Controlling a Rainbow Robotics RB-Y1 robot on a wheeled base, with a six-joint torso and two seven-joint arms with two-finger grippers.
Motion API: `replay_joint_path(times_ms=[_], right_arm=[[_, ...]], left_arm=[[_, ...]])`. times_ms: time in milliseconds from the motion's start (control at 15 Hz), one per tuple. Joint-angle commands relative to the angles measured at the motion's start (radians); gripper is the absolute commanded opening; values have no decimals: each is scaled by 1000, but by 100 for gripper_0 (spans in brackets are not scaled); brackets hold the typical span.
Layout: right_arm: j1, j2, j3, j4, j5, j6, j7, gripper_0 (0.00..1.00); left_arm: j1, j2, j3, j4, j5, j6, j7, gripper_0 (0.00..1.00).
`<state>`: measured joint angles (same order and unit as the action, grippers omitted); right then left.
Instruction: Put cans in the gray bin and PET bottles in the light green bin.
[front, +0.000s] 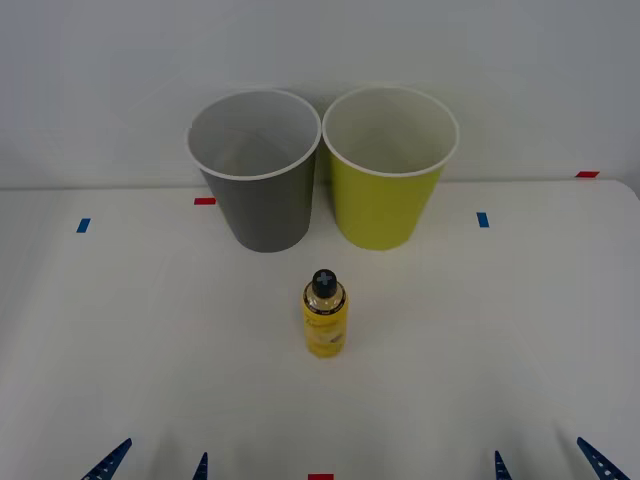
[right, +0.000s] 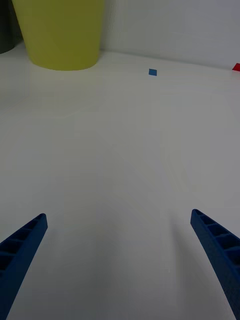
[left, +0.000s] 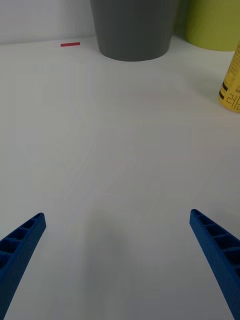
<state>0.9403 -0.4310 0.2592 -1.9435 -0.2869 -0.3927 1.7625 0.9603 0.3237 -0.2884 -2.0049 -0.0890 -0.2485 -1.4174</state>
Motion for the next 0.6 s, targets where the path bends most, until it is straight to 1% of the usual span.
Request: replay_joint_path(times_ms=[67,600], right_arm=[[0,0,0,0,0,0,0,100],[0,0,0,0,0,0,0,100]], left_arm=[[0,0,0,0,0,0,0,100],[0,0,0,0,0,0,0,100]])
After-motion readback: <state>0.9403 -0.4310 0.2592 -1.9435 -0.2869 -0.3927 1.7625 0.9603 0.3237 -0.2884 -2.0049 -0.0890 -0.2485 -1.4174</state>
